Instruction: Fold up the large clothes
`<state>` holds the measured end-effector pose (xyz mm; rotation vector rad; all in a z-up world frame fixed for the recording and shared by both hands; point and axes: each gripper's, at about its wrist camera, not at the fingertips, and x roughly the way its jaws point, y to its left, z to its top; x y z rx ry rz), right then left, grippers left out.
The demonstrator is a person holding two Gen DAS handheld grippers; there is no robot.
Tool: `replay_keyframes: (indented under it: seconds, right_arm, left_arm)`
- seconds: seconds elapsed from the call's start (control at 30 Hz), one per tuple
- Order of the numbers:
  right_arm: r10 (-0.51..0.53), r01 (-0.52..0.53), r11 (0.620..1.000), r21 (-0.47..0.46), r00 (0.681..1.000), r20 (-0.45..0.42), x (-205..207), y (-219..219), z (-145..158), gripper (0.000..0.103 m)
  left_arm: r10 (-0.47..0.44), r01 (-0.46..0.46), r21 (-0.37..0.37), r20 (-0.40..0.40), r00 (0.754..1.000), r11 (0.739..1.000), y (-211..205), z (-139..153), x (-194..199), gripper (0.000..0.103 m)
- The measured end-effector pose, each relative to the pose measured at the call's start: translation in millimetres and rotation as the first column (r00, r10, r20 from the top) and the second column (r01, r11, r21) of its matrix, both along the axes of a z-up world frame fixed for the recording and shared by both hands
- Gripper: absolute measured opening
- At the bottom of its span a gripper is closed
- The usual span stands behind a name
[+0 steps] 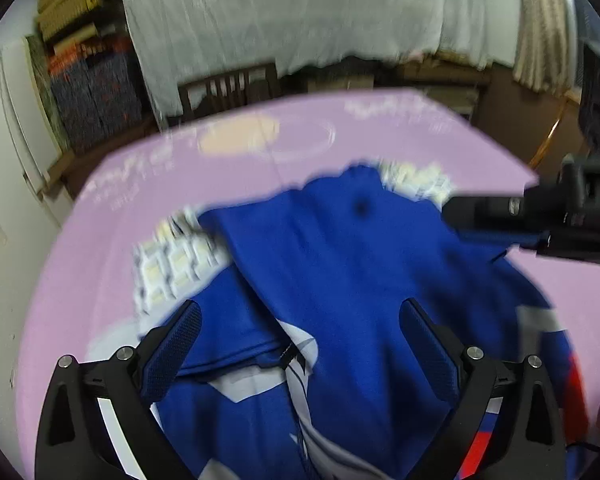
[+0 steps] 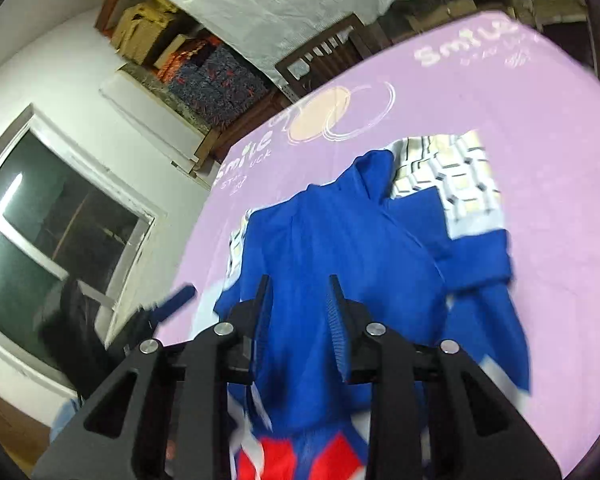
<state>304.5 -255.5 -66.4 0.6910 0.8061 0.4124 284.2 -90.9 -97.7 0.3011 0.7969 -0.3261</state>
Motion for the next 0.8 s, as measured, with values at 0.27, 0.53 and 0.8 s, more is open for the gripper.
replay_keyframes:
  seconds: [0.27, 0.53, 0.8]
  right_arm:
    - [-0.024, 0.037, 0.996, 0.085, 0.99, -0.141, 28.9, -12.3, -86.8, 0.0]
    - [0.023, 0.01, 0.981, 0.196, 0.986, -0.166, 34.0, -25.6, -98.0, 0.0]
    - [-0.001, 0.0, 0.999, 0.052, 1.0, 0.017, -1.4, -23.1, -46.9, 0.035]
  left_arm:
    - [0.042, -0.042, 0.006, -0.105, 0.994, 0.999, 21.3, -35.9, 26.6, 0.1]
    - [0.042, -0.041, 0.006, -0.087, 0.995, 0.999, 23.3, -33.3, 20.8, 0.1]
    - [0.037, -0.038, 0.026, 0.026, 0.999, 0.999, 20.3, -11.4, 0.7, 0.1]
